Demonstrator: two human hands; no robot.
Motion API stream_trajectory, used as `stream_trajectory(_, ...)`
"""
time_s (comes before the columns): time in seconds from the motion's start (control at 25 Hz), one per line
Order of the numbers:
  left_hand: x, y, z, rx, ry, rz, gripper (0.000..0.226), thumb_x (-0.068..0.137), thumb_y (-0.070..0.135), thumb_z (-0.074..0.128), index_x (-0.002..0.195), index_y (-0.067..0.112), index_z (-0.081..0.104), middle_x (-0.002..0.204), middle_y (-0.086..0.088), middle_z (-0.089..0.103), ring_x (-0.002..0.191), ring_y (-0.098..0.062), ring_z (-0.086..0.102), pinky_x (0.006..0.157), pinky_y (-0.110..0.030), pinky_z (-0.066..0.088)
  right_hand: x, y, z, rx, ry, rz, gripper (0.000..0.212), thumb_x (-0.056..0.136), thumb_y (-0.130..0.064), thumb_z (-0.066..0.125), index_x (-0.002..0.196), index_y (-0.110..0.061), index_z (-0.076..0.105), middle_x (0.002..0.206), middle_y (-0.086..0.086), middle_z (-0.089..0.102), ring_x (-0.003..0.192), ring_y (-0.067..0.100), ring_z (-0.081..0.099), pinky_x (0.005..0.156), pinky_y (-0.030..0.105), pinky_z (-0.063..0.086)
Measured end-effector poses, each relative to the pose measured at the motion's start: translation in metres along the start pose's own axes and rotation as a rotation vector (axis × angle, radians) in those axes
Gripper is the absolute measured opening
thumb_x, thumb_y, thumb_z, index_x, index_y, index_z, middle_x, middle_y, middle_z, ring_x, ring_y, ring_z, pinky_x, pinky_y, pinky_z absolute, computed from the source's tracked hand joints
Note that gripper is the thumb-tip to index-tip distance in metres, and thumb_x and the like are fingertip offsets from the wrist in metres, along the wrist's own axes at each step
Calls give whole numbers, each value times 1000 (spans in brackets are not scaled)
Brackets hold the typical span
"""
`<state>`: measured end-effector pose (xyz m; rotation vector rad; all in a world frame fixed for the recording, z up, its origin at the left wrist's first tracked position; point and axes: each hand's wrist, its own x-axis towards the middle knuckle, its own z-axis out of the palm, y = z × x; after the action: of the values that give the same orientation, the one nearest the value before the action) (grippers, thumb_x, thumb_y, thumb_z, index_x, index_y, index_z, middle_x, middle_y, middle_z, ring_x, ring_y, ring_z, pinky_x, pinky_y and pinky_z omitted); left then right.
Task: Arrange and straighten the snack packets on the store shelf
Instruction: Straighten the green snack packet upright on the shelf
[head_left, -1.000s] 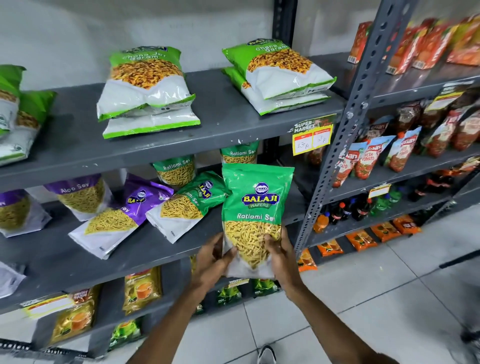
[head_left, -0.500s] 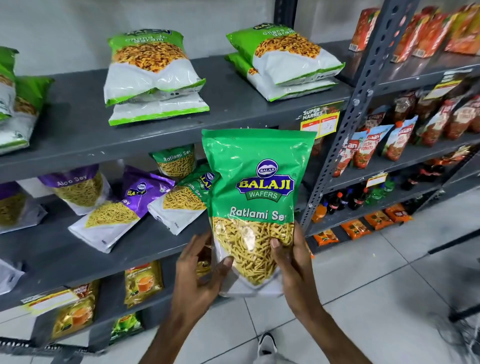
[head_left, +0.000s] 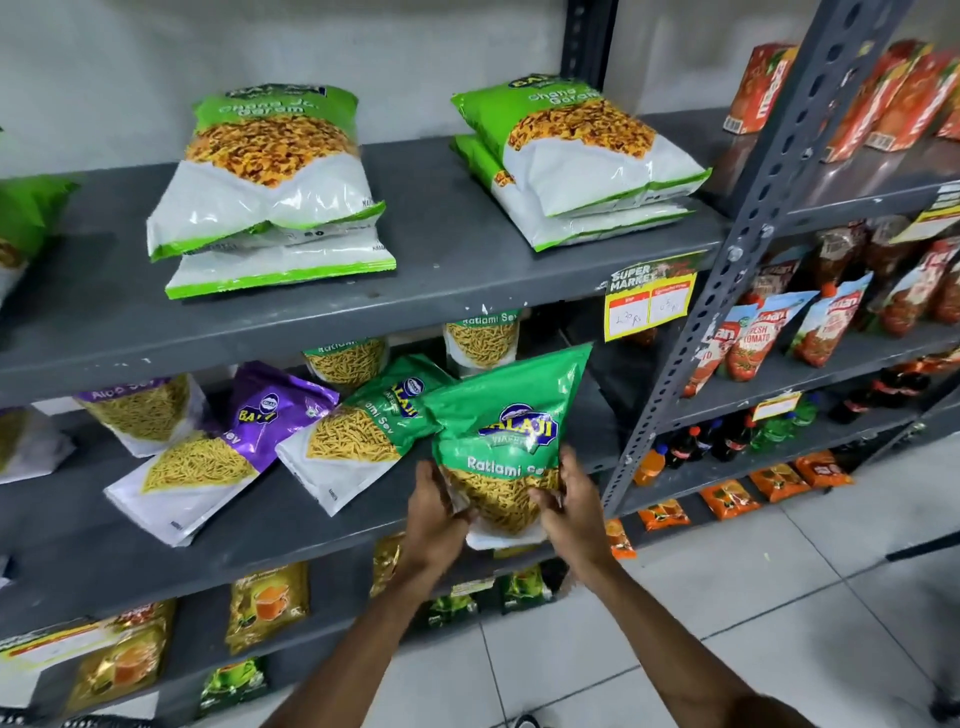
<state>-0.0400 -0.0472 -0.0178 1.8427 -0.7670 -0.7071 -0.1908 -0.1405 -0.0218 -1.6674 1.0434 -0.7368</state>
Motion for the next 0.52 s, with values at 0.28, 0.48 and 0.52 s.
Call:
stream_trajectory(0.28,89,27,47,95,-1,64,51,76,0,75,101,16,33,78,12,45,78,-12,51,68,-27,42,108,16,-6,90,76,10,64,80,15,57,123,-32,51,110,-2,67,110,18,65,90,32,57)
stream_trajectory(0.48,105,13,55,88,-10,88,51,76,4,76,105,20,36,99,-2,54,103,-25,58,85,-33,45,113,30,3,178,93,50,58,85,8,61,124,-35,53,113,-6,68,115,22,64,95,42,54)
stream_trajectory(0.52,103,14,51,95,-29,108,49,77,6,76,107,18,39,101,-2,55,101,-22,58,84,-32,46,107,31,5,224,138,67,57,85,4,65,133,-20,48,120,0,67,119,24,61,99,40,51)
